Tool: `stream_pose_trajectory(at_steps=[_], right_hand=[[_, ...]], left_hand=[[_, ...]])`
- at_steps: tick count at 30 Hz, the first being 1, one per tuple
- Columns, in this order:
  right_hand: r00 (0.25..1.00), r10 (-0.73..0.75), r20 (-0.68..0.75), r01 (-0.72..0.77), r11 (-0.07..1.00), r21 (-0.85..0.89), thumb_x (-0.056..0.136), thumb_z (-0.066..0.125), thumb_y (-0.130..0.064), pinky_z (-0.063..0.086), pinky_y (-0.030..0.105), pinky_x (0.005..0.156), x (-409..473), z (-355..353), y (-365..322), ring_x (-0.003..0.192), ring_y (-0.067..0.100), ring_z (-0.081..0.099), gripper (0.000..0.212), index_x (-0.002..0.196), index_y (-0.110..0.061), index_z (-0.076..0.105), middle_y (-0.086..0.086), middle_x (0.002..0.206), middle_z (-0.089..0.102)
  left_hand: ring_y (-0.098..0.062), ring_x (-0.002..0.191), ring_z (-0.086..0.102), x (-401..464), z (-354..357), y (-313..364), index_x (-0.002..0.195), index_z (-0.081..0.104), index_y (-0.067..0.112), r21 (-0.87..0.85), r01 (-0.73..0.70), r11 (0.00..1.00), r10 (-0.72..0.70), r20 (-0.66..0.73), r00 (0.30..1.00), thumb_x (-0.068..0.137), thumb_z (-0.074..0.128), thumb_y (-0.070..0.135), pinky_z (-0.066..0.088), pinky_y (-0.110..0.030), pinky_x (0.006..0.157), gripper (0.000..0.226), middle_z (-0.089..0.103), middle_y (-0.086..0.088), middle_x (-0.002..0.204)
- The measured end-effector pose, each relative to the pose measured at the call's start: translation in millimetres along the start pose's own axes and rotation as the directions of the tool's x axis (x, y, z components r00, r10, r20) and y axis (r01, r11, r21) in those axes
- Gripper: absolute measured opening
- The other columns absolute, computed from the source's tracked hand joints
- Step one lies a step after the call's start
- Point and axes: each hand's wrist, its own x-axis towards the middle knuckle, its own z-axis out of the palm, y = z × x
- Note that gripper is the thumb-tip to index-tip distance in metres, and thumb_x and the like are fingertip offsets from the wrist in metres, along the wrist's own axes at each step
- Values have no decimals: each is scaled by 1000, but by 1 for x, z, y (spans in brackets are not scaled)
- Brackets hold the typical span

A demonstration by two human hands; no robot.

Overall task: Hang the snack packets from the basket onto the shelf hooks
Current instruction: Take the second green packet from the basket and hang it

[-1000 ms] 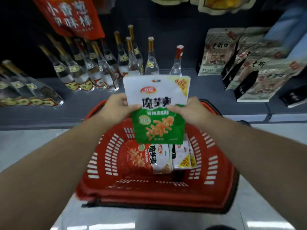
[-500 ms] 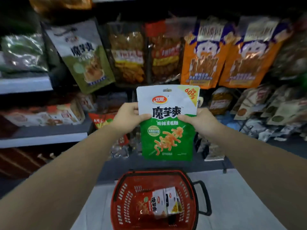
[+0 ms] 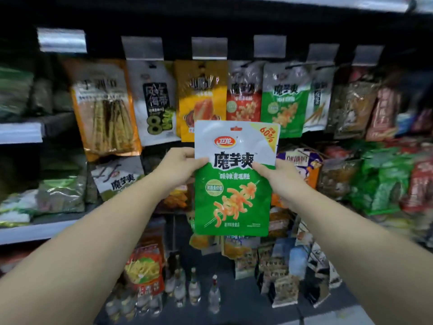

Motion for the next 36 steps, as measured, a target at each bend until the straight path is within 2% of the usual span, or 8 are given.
stream_pose_trajectory(at_steps=[6,11,15,21,24,26,30,36], right_hand=[[989,10,-146,-7,1000,24,90,62,-31,49,43,96,36,-41,-5,102,26,63,34,120,-14,64,1,113,68],[981,12,-195,-11,1000,6,89,63,-32,49,44,94,92,-91,2,99,26,62,27,110,-16,67,2,106,69],[983,5,-185,-7,1000,-11,92,57,-36,43,45,98,141,-136,-1,109,33,57,25,101,-14,61,1,105,62],[989,-30,-145,29,1000,-5,89,58,-45,48,35,86,205,-185,-6,106,27,59,53,128,-10,56,8,141,48],[990,-43,-133,45,999,12,91,56,-44,38,39,100,220,-198,-14,127,30,45,63,139,-5,42,6,137,46],[987,-93,-133,93,996,-5,86,57,-50,40,45,104,227,-205,-15,122,32,50,61,131,-9,52,4,131,54],[980,-132,-147,137,990,28,88,60,-40,50,49,92,237,-215,-19,97,35,64,22,86,-19,65,15,106,69],[985,-96,-141,111,989,101,87,60,-42,48,54,93,242,-218,-22,100,41,63,27,86,-16,68,22,106,68]], left_hand=[[-25,92,70,45,44,32,102,71,10,-7,-5,1000,5,-22,1000,92,63,22,55,-47,89,17,74,-6,101],[-13,71,61,99,99,55,99,69,3,76,-33,997,41,-107,993,92,62,21,50,-13,53,20,68,-3,89],[-19,78,68,145,139,78,92,68,11,18,-3,1000,6,-131,991,92,62,21,55,-28,66,12,73,-6,92],[-7,65,67,194,180,109,89,70,15,33,-62,998,67,-181,981,91,63,21,52,-18,52,10,74,2,85],[-11,74,68,206,188,122,86,68,16,22,-74,997,77,-219,973,92,62,21,57,-23,60,9,73,1,85],[-17,80,70,211,194,130,86,69,16,6,-83,997,82,-240,967,91,62,21,59,-33,70,10,74,-2,86],[-21,76,70,215,199,140,88,68,11,-20,-115,993,106,-255,961,92,62,22,51,-22,44,13,74,-8,89],[-33,93,70,223,204,140,94,69,6,-16,-84,996,75,-288,955,94,58,27,57,-48,83,23,74,-12,94]])
